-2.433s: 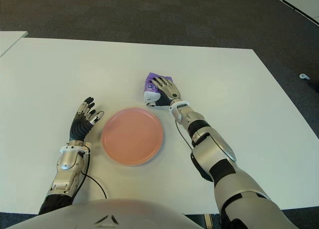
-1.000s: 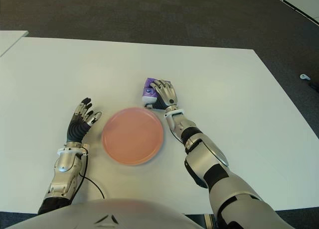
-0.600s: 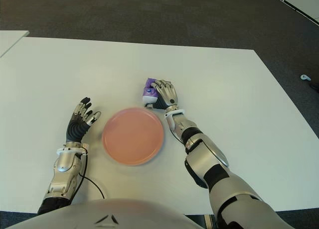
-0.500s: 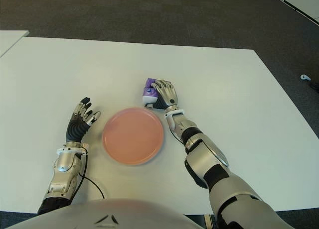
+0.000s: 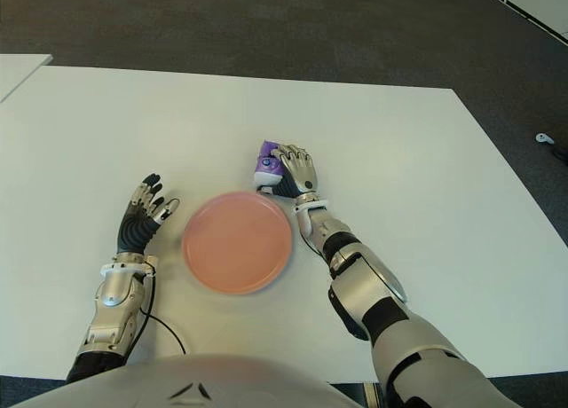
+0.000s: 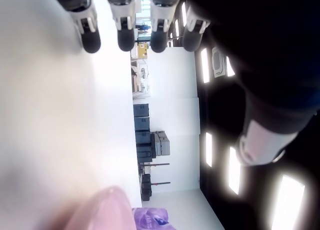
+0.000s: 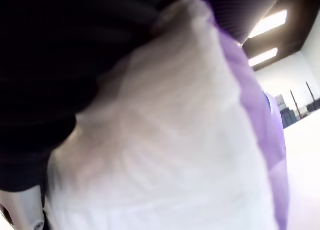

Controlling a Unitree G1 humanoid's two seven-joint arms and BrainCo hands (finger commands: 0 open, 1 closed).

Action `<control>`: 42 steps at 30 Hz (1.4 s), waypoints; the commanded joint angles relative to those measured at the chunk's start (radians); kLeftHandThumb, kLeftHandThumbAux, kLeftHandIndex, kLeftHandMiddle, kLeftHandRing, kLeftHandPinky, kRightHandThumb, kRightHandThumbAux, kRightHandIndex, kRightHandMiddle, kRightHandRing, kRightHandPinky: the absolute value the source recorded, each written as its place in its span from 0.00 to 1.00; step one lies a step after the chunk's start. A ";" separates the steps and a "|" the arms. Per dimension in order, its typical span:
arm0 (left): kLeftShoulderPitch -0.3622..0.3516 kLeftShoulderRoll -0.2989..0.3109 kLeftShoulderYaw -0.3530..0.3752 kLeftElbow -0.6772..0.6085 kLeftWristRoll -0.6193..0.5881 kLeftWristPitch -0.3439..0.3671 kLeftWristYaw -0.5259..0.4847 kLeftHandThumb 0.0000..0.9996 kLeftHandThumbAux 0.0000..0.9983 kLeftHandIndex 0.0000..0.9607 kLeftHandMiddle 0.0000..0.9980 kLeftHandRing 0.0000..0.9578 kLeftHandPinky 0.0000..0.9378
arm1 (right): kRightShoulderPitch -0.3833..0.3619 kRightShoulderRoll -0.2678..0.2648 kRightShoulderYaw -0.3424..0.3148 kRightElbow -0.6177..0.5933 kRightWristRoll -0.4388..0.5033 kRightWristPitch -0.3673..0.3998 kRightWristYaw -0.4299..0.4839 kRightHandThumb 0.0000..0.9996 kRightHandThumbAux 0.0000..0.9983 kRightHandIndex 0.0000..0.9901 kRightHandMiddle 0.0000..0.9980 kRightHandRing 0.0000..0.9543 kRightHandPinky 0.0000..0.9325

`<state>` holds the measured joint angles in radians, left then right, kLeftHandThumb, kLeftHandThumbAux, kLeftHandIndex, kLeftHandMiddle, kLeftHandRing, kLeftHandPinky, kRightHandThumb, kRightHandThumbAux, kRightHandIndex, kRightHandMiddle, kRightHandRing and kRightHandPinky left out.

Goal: Put the tissue paper into the plate.

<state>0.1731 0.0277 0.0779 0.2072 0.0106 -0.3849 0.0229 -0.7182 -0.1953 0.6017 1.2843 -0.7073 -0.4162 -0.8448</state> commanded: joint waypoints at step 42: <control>0.007 -0.003 -0.002 -0.009 0.002 0.017 -0.002 0.00 0.63 0.00 0.00 0.00 0.00 | 0.213 0.005 -0.380 -1.195 0.370 0.062 0.671 0.86 0.68 0.40 0.54 0.91 0.89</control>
<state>0.1731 0.0256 0.0808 0.1976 0.0105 -0.3832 0.0219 -0.5488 -0.2050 0.2172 0.1368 -0.3504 -0.3744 -0.2056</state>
